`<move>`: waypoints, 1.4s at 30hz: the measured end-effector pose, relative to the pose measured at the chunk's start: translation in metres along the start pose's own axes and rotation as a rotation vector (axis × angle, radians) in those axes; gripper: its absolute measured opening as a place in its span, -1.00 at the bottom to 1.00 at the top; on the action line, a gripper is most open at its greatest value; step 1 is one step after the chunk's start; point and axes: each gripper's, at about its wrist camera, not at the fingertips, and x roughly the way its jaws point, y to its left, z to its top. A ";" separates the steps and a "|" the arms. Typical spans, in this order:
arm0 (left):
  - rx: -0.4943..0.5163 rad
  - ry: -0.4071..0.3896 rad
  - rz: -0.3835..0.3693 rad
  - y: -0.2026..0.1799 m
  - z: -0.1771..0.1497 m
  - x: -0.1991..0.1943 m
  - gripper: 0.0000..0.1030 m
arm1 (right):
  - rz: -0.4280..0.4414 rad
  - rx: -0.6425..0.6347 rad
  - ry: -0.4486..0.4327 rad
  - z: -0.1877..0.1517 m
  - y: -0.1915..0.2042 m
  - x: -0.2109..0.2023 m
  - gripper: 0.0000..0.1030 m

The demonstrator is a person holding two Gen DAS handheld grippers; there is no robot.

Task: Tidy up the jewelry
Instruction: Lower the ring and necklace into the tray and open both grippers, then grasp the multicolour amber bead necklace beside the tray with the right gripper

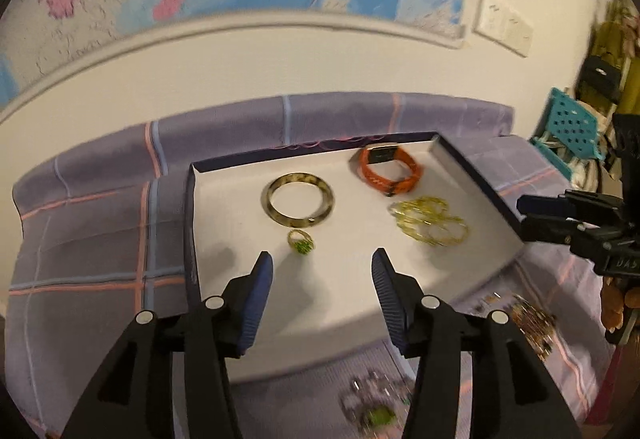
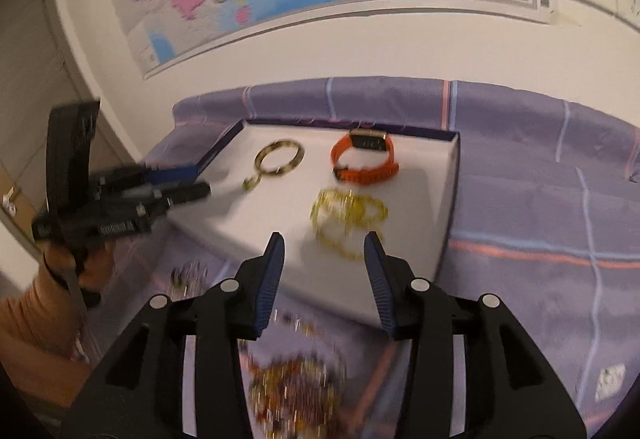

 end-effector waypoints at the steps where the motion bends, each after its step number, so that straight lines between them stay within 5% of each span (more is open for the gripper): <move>1: 0.003 -0.007 0.001 -0.002 -0.003 -0.005 -0.03 | 0.003 -0.009 0.006 -0.007 0.003 -0.005 -0.20; 9: 0.004 0.014 -0.050 -0.011 -0.040 -0.022 -0.01 | -0.030 -0.082 0.106 -0.065 0.026 -0.016 -0.59; 18: -0.009 0.044 -0.071 -0.013 -0.070 -0.027 -0.01 | -0.098 -0.128 0.139 -0.081 0.036 -0.003 -0.64; 22: 0.007 0.058 -0.069 -0.017 -0.078 -0.029 0.08 | -0.092 -0.094 0.124 -0.082 0.028 -0.005 -0.93; 33: 0.005 0.056 -0.100 -0.022 -0.083 -0.030 0.08 | 0.109 -0.004 -0.039 -0.059 0.035 -0.062 -0.93; 40: -0.004 0.055 -0.104 -0.022 -0.085 -0.033 0.08 | 0.247 -0.073 0.031 -0.065 0.076 -0.044 -0.91; 41: -0.005 0.056 -0.103 -0.021 -0.086 -0.033 0.08 | 0.250 -0.084 0.051 -0.067 0.081 -0.039 -0.79; 42: -0.006 0.058 -0.101 -0.021 -0.086 -0.033 0.08 | 0.248 -0.086 0.071 -0.068 0.084 -0.031 -0.48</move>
